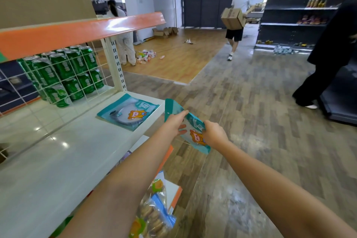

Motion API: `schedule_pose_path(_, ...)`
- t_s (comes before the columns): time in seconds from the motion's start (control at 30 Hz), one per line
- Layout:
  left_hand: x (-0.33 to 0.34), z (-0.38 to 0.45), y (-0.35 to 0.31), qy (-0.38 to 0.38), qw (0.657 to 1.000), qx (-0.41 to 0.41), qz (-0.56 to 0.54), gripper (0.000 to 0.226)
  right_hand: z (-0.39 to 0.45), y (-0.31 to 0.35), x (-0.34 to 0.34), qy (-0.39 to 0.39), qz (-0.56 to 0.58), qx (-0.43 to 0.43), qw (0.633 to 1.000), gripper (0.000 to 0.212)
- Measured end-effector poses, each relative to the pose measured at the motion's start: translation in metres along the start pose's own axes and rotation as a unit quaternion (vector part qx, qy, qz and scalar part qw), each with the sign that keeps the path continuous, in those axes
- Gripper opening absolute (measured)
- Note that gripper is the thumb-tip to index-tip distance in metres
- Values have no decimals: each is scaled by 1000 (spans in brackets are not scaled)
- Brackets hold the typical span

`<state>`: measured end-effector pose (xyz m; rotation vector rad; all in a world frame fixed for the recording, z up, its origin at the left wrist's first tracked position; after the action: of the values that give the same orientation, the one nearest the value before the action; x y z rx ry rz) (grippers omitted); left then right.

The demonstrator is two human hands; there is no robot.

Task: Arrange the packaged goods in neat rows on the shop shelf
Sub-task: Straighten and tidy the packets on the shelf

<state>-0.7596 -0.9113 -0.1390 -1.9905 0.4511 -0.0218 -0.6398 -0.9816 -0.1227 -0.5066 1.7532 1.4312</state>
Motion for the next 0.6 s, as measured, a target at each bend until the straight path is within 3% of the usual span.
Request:
schedule_pose_path(0.17, -10, 2, 0, -46, 998, 24, 42, 38, 12, -21, -12, 5, 207, 71, 976, 15)
schedule_pose_path(0.23, -19, 9, 5, -82, 995, 16, 61, 49, 12, -27, -16, 18, 317, 102, 943, 19)
schedule_pose_path(0.33, -29, 14, 14, -109, 991, -14, 77, 61, 13, -37, -17, 39, 480, 140, 865, 24)
schedule_pose_path(0.47, -20, 30, 28, -32, 998, -46, -1, 36, 9, -47, -8, 71, 576, 174, 795, 21)
schedule_pose_path(0.6, -18, 6, 27, -9, 998, -54, -28, 18, 7, -60, 2, 56, 576, 204, 790, 24)
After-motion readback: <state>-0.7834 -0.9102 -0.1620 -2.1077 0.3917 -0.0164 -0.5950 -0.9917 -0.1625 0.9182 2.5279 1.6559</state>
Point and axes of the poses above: each hand's wrist, its own z-axis towards the middle knuckle, its own x-axis out of the palm, y = z × x, the point moved 8 cm from there along z, towards the middle knuckle, and after that the axes turned 13 degrees about z, right-handed, at the moved point
